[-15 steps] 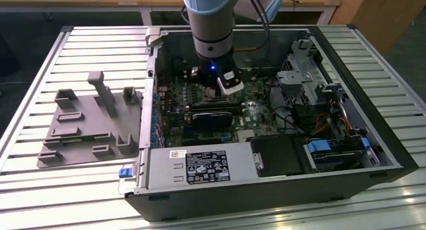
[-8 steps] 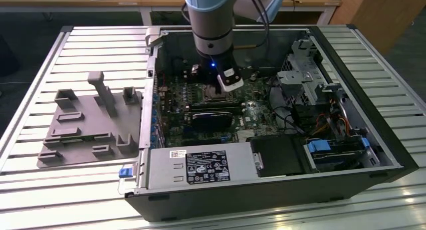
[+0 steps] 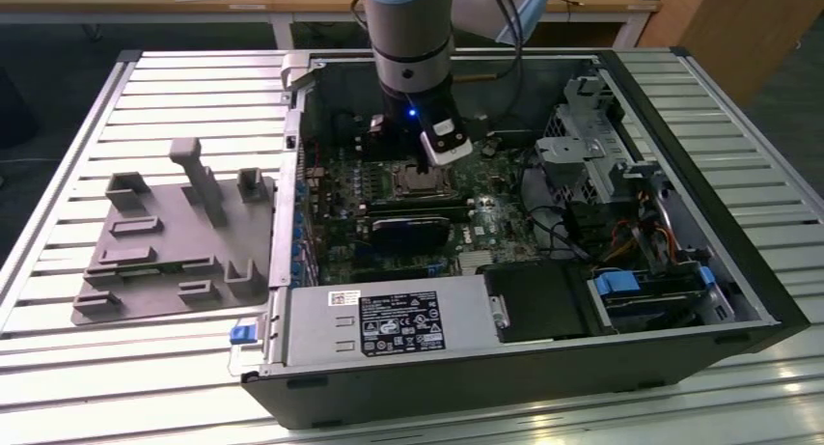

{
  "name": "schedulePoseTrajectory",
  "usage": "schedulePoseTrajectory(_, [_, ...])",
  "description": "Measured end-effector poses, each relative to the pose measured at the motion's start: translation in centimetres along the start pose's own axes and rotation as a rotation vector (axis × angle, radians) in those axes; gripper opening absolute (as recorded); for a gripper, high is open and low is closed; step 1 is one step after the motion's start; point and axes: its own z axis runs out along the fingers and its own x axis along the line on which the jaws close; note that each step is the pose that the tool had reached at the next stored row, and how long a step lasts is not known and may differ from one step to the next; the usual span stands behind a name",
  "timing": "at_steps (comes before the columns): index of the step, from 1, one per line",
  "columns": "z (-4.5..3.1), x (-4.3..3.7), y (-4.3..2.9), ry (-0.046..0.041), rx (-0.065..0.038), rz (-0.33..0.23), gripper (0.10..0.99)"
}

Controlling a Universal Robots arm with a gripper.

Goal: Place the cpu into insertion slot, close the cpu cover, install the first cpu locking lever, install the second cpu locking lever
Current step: 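Install the second cpu locking lever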

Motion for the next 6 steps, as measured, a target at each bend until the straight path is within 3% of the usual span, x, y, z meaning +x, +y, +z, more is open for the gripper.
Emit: schedulePoseTrajectory(6, [-0.01, 0.01, 0.0, -0.0001, 0.001, 0.0, 0.102])
